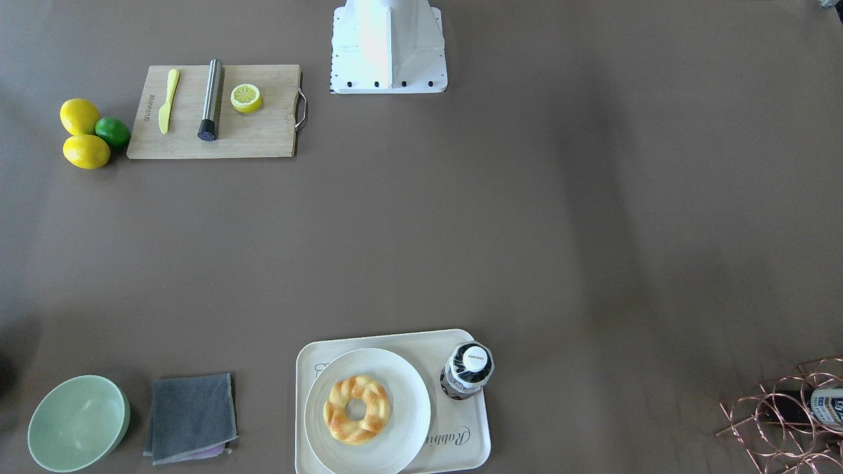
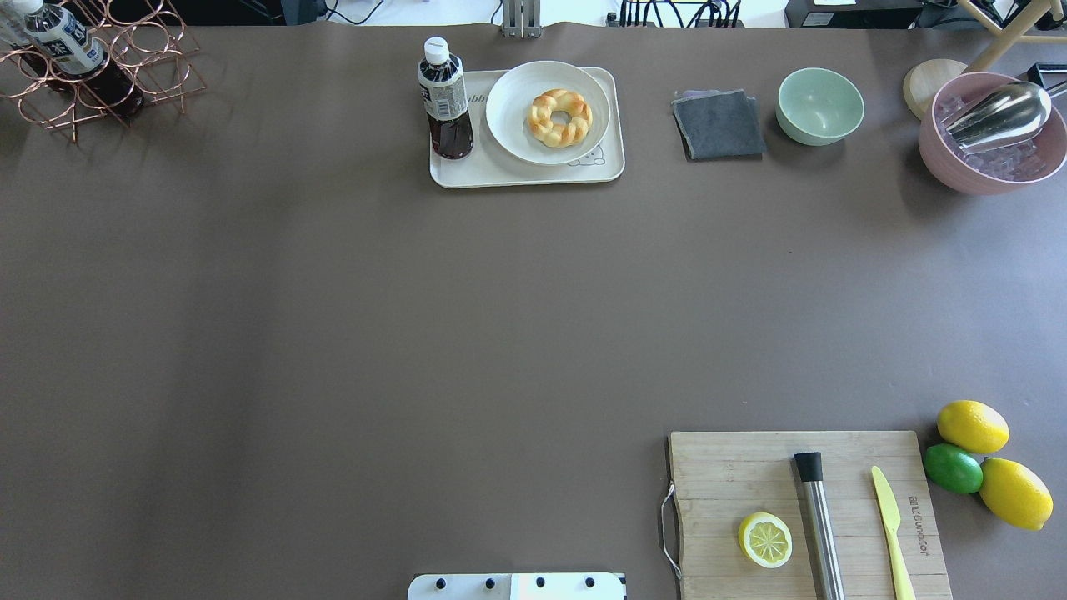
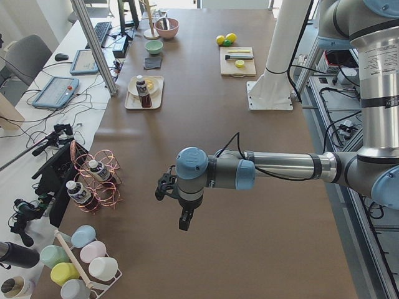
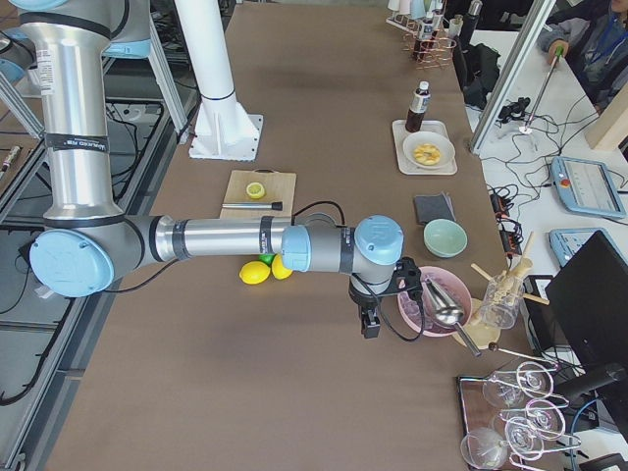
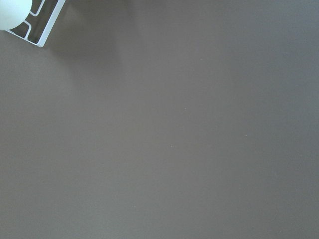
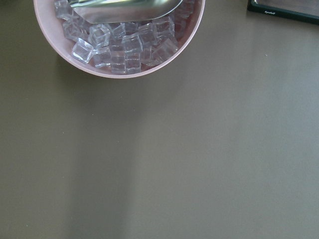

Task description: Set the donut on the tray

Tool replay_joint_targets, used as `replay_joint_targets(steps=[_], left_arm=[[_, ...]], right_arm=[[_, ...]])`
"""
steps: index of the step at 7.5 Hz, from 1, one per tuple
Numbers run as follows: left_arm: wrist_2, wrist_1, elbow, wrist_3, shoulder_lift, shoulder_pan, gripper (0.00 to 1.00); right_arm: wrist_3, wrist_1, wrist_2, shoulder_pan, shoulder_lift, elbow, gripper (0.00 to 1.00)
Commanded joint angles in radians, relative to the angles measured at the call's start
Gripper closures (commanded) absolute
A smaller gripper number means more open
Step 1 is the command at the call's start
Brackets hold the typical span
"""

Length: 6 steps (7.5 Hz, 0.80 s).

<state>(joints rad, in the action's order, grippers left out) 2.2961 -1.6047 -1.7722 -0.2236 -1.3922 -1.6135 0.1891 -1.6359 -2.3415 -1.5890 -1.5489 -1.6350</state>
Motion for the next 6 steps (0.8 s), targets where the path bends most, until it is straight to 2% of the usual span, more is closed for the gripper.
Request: replay_joint_targets(steps=[1, 6], left_arm=[[-0.01, -0.006, 0.023, 0.0, 0.001, -0.014, 0.03], [-0.014, -0.004, 0.028, -0.002, 0.002, -0.059, 0.03]], right_arm=[[0.0, -0.002, 0.001, -0.005, -0.019, -0.046, 0.0], [-0.003, -0.001, -0.002, 0.02, -0.017, -0.046, 0.0]])
